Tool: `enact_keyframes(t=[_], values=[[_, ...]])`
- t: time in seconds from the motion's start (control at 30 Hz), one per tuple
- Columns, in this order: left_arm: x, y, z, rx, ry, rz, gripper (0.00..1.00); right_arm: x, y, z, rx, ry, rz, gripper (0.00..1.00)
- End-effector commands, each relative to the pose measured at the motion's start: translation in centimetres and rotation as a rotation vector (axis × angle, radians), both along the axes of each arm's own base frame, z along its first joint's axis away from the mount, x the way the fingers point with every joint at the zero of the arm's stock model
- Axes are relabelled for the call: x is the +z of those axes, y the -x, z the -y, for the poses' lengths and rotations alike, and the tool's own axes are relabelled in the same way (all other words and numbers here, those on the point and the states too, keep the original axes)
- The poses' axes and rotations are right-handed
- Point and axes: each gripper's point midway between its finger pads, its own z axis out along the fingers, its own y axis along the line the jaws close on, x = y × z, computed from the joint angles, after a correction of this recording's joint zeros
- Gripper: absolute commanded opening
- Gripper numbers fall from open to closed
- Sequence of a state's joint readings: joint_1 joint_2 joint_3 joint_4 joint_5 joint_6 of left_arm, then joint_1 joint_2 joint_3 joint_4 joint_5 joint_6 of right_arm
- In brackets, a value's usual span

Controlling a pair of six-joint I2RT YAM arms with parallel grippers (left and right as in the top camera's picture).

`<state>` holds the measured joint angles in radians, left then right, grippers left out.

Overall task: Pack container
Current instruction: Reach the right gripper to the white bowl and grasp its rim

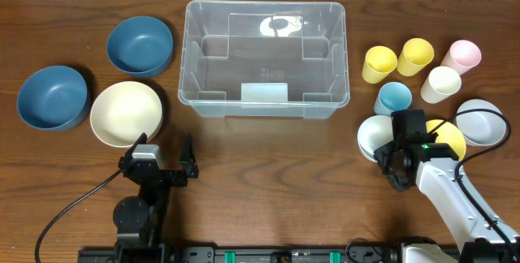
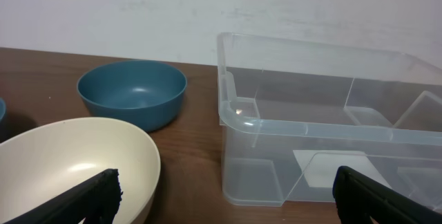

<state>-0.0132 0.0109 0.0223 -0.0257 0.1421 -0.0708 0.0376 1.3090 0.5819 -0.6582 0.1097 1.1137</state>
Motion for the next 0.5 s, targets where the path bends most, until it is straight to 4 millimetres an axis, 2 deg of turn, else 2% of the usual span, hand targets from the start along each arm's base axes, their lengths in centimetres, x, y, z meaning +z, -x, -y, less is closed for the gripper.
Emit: enact_keyframes(t=[0.0,0.23,0.37,0.47], values=[[-1.6,0.1,0.0,-0.003,-0.012,-0.045,0.98,-0.2,0.4,0.5,0.02,0.026,-0.017,0.39],[-1.6,0.1,0.0,-0.003,-0.012,-0.045,0.98,-0.4,1.3,-0.2,0.13,0.003,-0.061,0.24],[-1.6,0.1,0.0,-0.003,-0.012,-0.045,0.98,-0.5,1.3,-1.3,0.249,-0.037,-0.068,0.22],[-1.6,0.1,0.0,-0.003,-0.013,-0.045,0.98,-0.5,1.3,-2.9,0.363,-0.081,-0.063,0.22]])
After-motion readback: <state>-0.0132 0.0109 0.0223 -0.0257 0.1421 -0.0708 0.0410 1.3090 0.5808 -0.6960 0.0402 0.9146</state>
